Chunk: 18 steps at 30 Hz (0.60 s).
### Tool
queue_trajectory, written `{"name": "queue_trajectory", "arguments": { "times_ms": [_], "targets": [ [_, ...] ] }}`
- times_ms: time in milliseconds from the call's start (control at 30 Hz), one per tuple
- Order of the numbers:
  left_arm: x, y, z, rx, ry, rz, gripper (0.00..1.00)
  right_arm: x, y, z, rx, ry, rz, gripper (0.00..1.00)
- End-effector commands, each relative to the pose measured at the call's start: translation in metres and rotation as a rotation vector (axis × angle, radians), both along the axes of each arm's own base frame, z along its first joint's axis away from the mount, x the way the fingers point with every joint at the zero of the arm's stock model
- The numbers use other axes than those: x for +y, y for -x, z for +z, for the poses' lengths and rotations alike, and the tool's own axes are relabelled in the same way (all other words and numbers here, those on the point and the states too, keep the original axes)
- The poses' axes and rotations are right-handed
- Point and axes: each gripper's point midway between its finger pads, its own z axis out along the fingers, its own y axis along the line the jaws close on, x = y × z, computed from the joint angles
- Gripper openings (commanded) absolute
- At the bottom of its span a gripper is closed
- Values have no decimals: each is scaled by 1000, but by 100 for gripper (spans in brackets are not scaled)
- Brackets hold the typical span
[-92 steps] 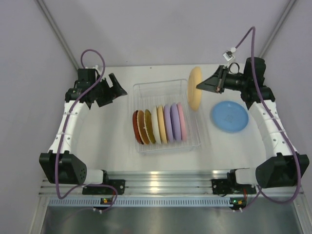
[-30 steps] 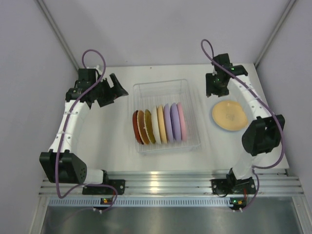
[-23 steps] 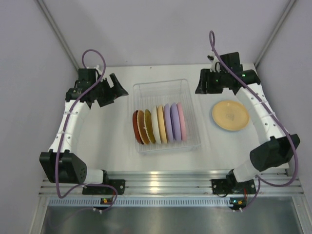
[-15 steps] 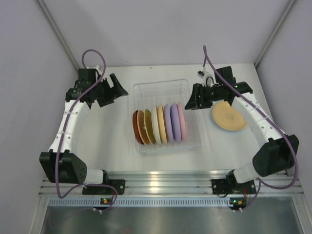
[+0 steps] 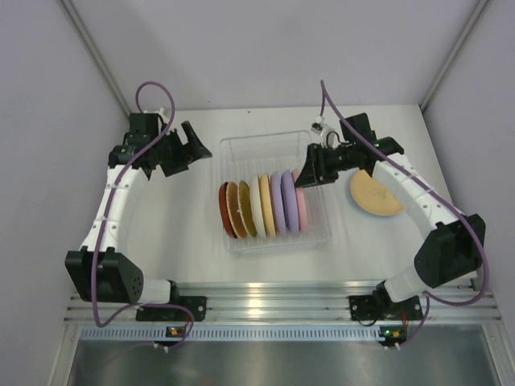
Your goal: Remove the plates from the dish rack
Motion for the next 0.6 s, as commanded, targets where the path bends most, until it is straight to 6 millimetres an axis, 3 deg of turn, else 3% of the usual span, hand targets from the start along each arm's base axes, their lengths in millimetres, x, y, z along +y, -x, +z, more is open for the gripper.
{"name": "queue_trajectory", "arguments": {
  "times_ms": [0, 233, 400, 567],
  "targets": [
    [0, 0, 15, -55, -13, -14, 96, 6, -7, 5, -54, 4, 14, 43],
    [1, -1, 13, -53, -19, -13, 96, 5, -10, -5, -38, 23, 11, 40],
    [1, 1, 12, -50, -22, -12, 96, 6, -9, -12, -20, 19, 18, 31],
    [2, 1, 10, -48, -26, -9, 96, 9, -5, -16, -5, 14, 36, 31]
  ]
}}
